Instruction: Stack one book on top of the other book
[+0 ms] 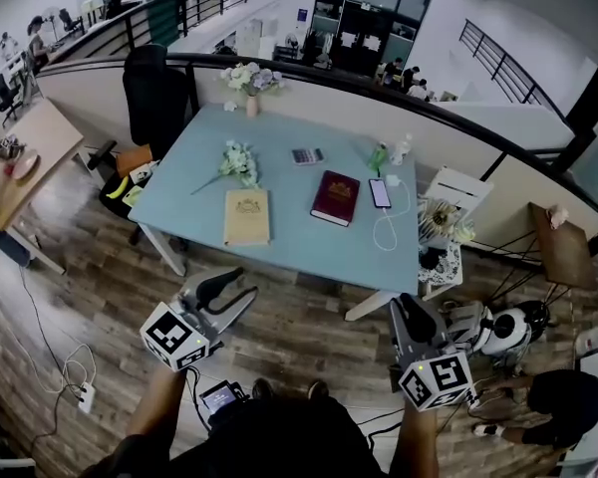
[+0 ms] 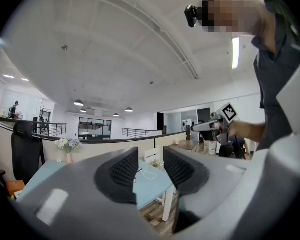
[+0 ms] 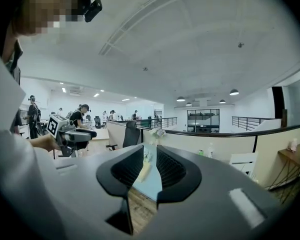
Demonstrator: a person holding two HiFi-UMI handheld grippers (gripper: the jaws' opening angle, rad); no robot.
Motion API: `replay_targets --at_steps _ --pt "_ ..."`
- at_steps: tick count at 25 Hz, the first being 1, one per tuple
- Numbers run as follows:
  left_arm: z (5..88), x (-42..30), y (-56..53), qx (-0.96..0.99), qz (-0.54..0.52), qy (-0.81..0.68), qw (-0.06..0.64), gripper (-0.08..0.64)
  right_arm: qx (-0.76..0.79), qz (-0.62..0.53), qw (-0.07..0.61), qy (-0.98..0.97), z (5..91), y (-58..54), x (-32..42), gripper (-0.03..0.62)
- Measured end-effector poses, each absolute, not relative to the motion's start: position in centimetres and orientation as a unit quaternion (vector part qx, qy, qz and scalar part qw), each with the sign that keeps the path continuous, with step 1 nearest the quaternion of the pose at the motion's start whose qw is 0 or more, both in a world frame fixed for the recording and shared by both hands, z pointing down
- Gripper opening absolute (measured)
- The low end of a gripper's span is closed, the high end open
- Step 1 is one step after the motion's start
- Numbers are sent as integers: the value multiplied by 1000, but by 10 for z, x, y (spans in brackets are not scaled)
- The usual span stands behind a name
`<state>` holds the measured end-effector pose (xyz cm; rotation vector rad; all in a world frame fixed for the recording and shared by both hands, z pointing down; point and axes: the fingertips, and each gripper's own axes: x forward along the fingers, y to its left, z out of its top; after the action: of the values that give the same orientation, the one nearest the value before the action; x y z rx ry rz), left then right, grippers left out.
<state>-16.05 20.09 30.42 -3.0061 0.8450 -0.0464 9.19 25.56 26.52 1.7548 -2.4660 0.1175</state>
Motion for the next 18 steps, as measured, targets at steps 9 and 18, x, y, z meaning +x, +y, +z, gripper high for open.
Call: replay_targets --at_steps 9,18 --pt "311 -152 186 -965 -14 262 -1 173 579 55 49 -812 265 236 93 77" --pt "314 -121 156 -956 -39 290 -5 173 554 70 35 -829 276 182 130 77"
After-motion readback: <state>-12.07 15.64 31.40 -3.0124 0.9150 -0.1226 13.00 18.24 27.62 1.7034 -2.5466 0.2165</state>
